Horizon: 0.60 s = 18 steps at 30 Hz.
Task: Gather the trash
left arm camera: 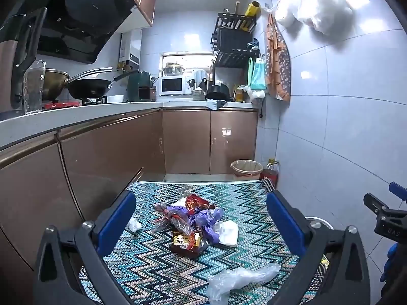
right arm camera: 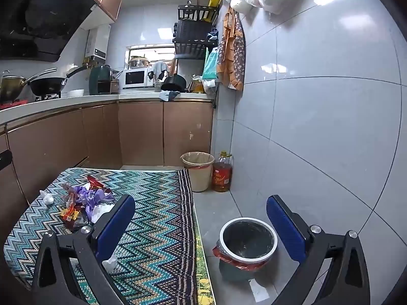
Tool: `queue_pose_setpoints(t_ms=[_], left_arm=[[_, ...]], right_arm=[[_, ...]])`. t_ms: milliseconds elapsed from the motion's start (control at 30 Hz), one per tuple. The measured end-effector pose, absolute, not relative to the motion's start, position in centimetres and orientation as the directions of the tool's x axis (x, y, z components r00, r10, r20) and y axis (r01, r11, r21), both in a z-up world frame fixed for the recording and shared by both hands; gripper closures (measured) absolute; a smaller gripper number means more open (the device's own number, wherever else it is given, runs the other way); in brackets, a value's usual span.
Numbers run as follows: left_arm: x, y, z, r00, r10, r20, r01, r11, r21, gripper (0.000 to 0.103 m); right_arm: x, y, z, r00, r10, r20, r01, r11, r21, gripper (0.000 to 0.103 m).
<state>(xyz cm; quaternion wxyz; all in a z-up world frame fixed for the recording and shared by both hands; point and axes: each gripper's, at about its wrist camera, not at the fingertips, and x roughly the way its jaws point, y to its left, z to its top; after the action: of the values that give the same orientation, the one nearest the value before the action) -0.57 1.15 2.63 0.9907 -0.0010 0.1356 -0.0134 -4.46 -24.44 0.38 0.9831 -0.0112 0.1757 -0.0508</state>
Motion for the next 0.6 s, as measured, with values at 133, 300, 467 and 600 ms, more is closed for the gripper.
queue_pose_setpoints(t_ms=[133,300,467,600], left_arm=[[-0.57,1.17,2.66,0.965,-0.02,-0.263,0.018,1.0,-0.009,0.0],[-0.43,0.92,2.74,0.962,-0.023,-0.273,0.026,1.0,0.01,0.0],[0.0,0.85,2.3,0.961,-0.035,-0.275,0.04,0.999,0.011,0.0],[0.26,0.63,2.11,0.958,-0.045,-0.283,0.05,0.999,0.013,0.0]], right_arm=[[-4.71,-24.48,0.47,0.936,-0.122,-0.332,0.112,0.992,-0.051,0.0],[-4.82,-24.52,0.78,0.937,-0.142,-0.319,0.132,0.99,-0.052,0.0],[-4.91,-24.57,0.81,0.939,-0.14,-0.315,0.131,0.99,-0.051,0.0],[-4.76,-24.58,0.82,0.937,-0.137,-0.323,0.128,0.991,-0.05,0.0]])
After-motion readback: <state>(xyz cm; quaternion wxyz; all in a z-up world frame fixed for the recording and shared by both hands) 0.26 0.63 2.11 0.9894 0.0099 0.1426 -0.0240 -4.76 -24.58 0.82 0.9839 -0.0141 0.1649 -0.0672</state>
